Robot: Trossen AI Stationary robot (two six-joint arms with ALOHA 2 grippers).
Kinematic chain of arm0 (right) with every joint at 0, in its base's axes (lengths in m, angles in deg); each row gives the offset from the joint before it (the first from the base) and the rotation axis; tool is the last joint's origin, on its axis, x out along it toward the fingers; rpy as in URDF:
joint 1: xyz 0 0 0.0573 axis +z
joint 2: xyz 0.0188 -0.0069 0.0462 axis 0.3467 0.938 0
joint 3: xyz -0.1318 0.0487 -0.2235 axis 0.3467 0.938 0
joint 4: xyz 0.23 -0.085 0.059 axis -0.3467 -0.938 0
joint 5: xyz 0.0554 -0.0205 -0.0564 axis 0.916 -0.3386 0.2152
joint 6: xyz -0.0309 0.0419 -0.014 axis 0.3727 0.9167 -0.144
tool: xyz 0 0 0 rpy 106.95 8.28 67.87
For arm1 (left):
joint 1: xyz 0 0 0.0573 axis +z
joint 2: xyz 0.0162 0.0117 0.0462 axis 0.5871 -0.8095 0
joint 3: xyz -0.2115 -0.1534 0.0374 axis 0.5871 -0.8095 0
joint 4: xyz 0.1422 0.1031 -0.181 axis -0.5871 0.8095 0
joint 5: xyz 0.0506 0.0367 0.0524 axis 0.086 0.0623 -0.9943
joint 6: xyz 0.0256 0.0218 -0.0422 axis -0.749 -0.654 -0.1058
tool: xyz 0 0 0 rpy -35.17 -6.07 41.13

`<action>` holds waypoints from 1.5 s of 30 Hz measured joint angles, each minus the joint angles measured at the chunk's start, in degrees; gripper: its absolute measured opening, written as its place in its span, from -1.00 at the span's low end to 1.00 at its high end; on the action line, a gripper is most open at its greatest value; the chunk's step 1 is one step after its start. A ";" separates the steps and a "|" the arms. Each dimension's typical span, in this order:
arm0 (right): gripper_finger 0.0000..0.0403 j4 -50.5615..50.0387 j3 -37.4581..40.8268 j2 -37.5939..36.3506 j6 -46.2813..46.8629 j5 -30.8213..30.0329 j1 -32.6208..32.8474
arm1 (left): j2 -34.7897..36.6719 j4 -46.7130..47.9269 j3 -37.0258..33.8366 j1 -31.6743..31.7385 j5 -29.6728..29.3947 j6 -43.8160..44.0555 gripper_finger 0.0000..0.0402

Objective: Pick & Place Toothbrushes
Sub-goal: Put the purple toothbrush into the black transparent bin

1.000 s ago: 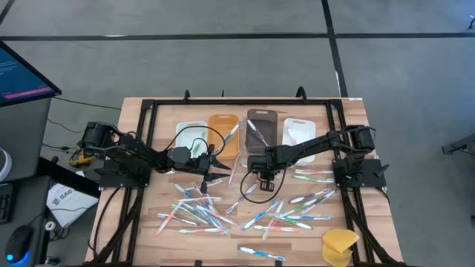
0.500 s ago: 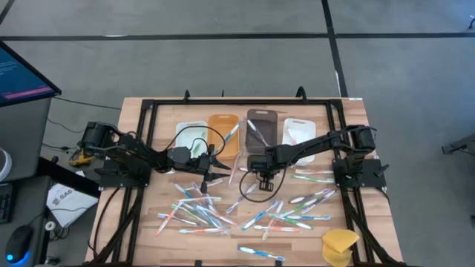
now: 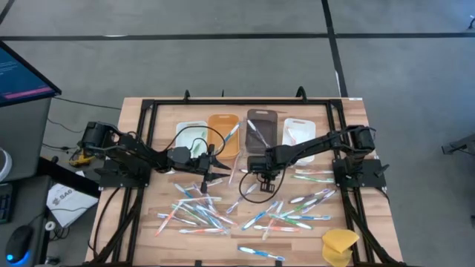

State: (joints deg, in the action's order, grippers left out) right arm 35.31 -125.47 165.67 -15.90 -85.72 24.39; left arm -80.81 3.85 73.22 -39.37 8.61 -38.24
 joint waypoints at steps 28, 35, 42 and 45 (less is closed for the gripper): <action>-1.00 -24.75 -16.55 -0.11 11.04 -1.52 6.14 | 0.00 0.02 0.00 0.00 0.00 0.00 -0.49; -1.00 -38.57 -22.87 -0.12 17.96 -10.07 6.80 | 0.00 0.20 0.00 0.00 0.00 0.01 -0.49; -1.00 -45.47 -28.20 -0.17 23.90 -16.11 5.44 | 0.00 1.24 0.02 -0.09 0.02 1.30 -0.49; -1.00 -47.94 -29.48 -0.22 27.23 -19.49 3.56 | 0.00 1.52 0.02 -0.09 0.01 2.61 -0.49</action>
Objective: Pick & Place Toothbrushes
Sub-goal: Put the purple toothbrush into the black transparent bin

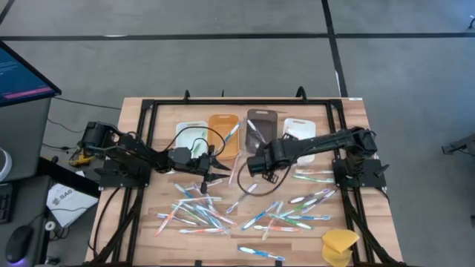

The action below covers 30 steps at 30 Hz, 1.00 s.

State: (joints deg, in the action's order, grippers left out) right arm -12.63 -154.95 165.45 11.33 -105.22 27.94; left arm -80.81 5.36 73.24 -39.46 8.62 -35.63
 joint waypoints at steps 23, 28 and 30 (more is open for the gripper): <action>-1.00 18.48 -0.72 0.00 -7.75 -4.96 -17.07 | -0.02 4.97 0.00 -1.07 0.00 5.77 -0.49; -1.00 23.24 2.72 0.00 -7.96 -4.91 -18.01 | -0.02 5.15 0.00 -1.52 -0.01 6.05 -0.49; -1.00 24.85 4.46 0.00 -7.97 -4.90 -18.32 | -0.02 5.13 0.00 -1.93 0.01 6.03 -0.49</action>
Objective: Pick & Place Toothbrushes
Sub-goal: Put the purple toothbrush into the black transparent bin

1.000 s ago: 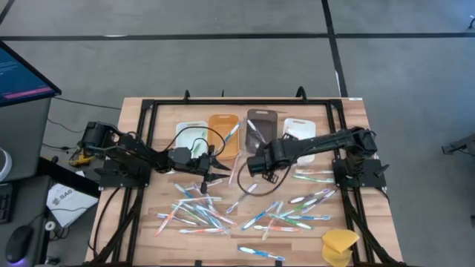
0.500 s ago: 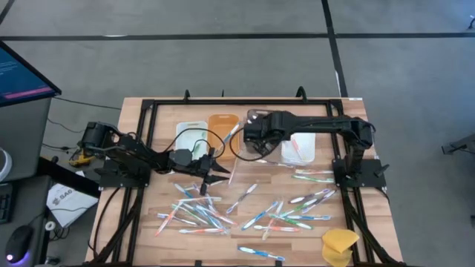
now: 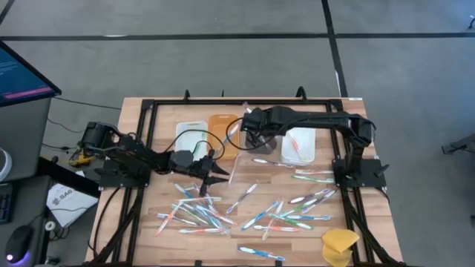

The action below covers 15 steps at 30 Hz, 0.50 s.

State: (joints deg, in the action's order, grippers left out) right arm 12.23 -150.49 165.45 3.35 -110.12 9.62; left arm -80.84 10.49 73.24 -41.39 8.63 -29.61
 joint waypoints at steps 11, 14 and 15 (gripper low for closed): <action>-1.00 8.58 6.87 0.02 0.63 1.79 -0.15 | 0.00 -0.03 0.00 -0.31 -0.02 0.00 -0.49; -1.00 10.25 8.76 0.02 1.04 3.17 -0.59 | 0.00 -0.02 0.00 -0.31 0.00 0.00 -0.49; -1.00 10.92 9.43 0.02 1.31 3.29 -0.77 | 0.00 -0.03 0.00 -0.32 -0.02 0.00 -0.49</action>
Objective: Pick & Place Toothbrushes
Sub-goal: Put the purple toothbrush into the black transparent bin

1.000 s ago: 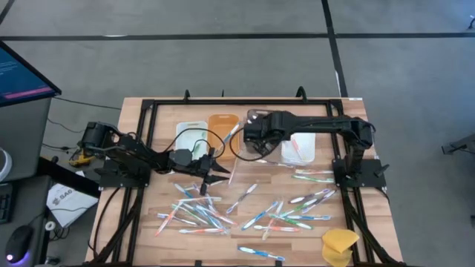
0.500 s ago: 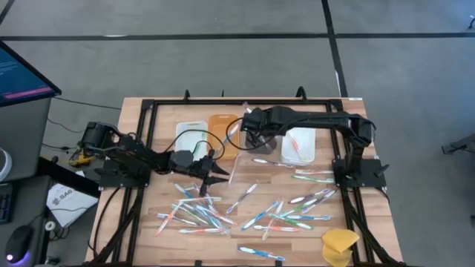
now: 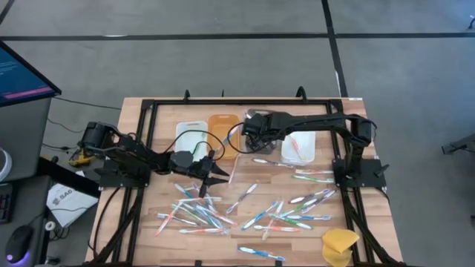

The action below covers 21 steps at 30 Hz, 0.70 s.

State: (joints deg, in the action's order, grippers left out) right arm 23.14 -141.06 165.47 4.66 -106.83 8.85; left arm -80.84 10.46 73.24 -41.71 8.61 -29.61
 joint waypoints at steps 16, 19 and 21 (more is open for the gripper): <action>-1.00 -0.41 0.95 0.75 4.65 1.70 -1.12 | 0.00 -0.05 -0.02 0.02 0.00 -0.20 -0.49; -1.00 -0.45 0.84 1.84 4.88 1.81 -1.31 | 0.00 -0.05 -0.02 0.02 0.00 -0.17 -0.49; -1.00 -1.02 0.97 2.89 4.88 2.74 -1.56 | 0.00 -0.05 -0.02 0.02 0.00 -0.17 -0.49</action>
State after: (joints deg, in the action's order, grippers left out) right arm 22.12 -140.09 168.35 9.54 -104.09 7.29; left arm -80.84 10.40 73.22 -41.69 8.61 -29.78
